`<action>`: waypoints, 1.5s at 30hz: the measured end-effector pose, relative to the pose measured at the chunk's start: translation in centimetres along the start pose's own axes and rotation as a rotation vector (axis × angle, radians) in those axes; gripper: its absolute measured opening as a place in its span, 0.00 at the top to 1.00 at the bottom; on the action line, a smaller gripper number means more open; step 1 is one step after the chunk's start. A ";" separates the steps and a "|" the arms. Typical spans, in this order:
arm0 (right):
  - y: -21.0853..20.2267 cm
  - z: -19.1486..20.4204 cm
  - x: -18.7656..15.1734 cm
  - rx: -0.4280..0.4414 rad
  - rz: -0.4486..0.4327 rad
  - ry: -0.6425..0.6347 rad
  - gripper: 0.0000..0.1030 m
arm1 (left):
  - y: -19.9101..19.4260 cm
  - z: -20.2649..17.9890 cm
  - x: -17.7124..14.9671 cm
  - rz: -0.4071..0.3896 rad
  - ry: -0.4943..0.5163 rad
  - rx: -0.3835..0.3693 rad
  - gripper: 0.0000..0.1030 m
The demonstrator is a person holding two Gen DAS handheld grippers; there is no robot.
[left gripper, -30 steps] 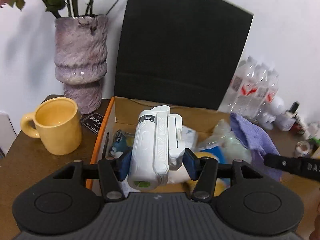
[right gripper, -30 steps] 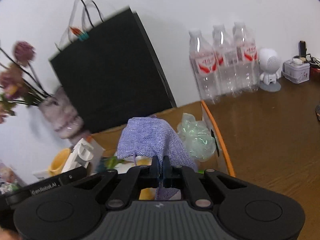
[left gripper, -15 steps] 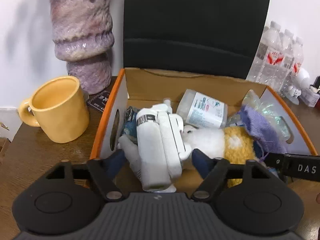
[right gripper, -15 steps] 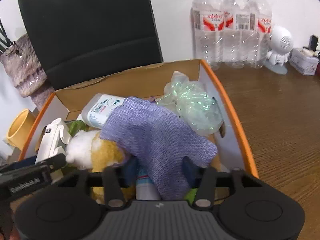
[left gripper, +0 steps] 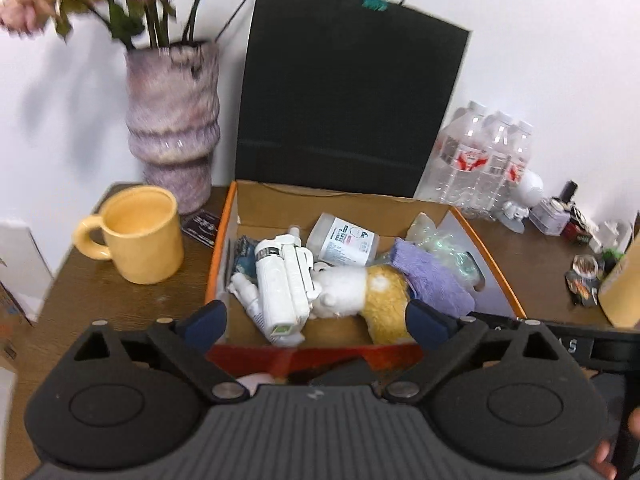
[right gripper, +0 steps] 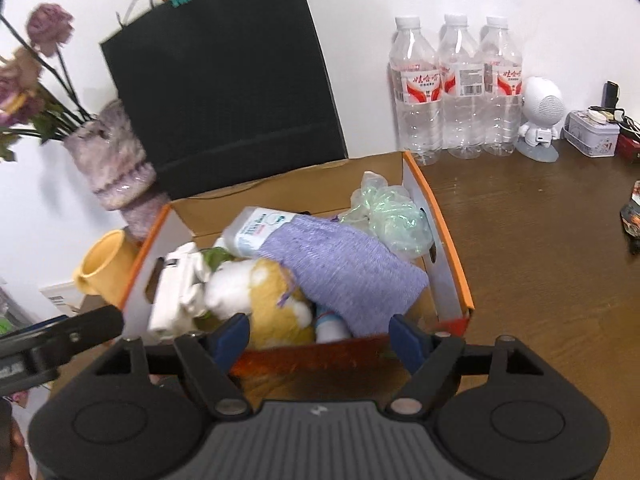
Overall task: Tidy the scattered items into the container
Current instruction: 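Open both tools in the box and withdraw them over the table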
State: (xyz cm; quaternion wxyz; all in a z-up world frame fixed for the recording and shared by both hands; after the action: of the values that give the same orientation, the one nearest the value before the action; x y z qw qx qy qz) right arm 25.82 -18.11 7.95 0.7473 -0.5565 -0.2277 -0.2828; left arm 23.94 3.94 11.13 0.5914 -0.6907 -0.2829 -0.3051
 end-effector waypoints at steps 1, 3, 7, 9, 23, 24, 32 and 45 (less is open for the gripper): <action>-0.8 0.1 -0.2 0.008 -0.004 -0.001 0.26 | -0.8 -0.1 -0.2 -0.002 0.008 0.006 0.05; -2.5 0.3 -0.7 0.022 -0.016 -0.007 0.26 | -2.3 -0.1 -0.6 -0.010 0.007 0.013 0.04; -6.0 0.5 -1.7 0.031 -0.035 -0.024 0.26 | -5.2 -0.6 -1.6 -0.016 -0.007 0.017 0.04; -8.0 0.3 -2.2 0.036 -0.055 -0.028 0.26 | -7.0 -1.1 -2.4 -0.030 -0.004 0.006 0.04; -13.6 -2.1 -13.2 0.033 -0.135 -0.068 0.14 | -13.3 -1.1 -16.0 -0.093 -0.026 0.092 0.00; -13.1 -2.1 -14.5 0.018 -0.131 -0.071 0.14 | -12.9 -1.4 -17.6 -0.072 -0.020 0.103 0.00; -10.8 -1.1 -23.0 -0.032 -0.161 -0.187 0.14 | -11.0 -3.4 -23.7 -0.030 0.095 0.130 0.00; -9.2 -1.6 -25.7 -0.062 -0.148 -0.174 0.10 | -9.0 -3.8 -26.7 -0.031 0.152 0.128 0.00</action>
State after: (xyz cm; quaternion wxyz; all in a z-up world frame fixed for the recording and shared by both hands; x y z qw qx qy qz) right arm 0.70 -17.28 -2.89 0.6841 -0.5835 -0.3233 -0.2949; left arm -0.59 0.61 -2.84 0.6494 -0.6217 -0.2668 -0.3472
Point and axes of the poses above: each gripper's, at about its wrist camera, not at the fingertips, and y roughly the way its jaws point, z to its left, x to its top, the point moved 4 cm from there along y, roughly the way its jaws point, and after that the axes turned 1 degree about x, right-handed, at the moved point
